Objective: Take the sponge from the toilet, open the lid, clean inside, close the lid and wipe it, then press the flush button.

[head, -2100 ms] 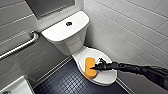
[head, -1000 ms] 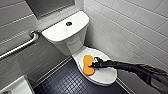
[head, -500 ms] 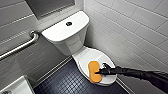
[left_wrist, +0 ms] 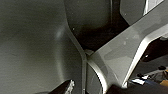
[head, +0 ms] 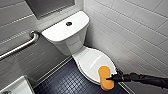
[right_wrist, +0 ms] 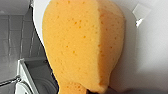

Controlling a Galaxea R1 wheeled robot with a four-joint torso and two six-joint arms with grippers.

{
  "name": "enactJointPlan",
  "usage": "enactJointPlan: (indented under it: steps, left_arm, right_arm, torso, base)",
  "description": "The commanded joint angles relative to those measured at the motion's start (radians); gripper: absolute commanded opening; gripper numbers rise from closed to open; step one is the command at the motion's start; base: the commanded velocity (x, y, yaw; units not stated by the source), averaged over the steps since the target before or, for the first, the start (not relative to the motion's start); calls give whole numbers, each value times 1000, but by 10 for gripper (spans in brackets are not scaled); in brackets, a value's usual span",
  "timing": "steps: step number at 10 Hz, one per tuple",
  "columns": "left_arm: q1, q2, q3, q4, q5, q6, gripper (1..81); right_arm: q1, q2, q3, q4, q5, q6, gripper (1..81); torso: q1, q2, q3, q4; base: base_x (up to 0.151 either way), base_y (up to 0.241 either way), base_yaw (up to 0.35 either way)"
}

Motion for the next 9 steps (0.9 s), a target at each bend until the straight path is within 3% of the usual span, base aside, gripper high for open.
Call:
enactJointPlan:
  steps: [1, 6, 7, 9]
  left_arm:
    - [19, -7, 14, -3, 121, 5, 811]
    - [15, -20, 14, -12, 118, 4, 811]
    - [15, -33, 13, -14, 121, 4, 811]
    - [18, -45, 13, -14, 124, 4, 811]
  right_arm:
    - [-56, -189, 179, 4, 37, 18, 10]
    - [-448, -399, 208, -22, 185, 13, 10]
    - [-536, -418, 202, -22, 238, 13, 10]
    - [-672, -410, 193, -24, 260, 6, 10]
  torso:
    - [0, 0, 0, 0]
    - [0, 0, 0, 0]
    - [0, 0, 0, 0]
    - [0, 0, 0, 0]
  base:
    - [0, 0, 0]
    - [0, 0, 0]
    - [0, 0, 0]
    - [0, 0, 0]
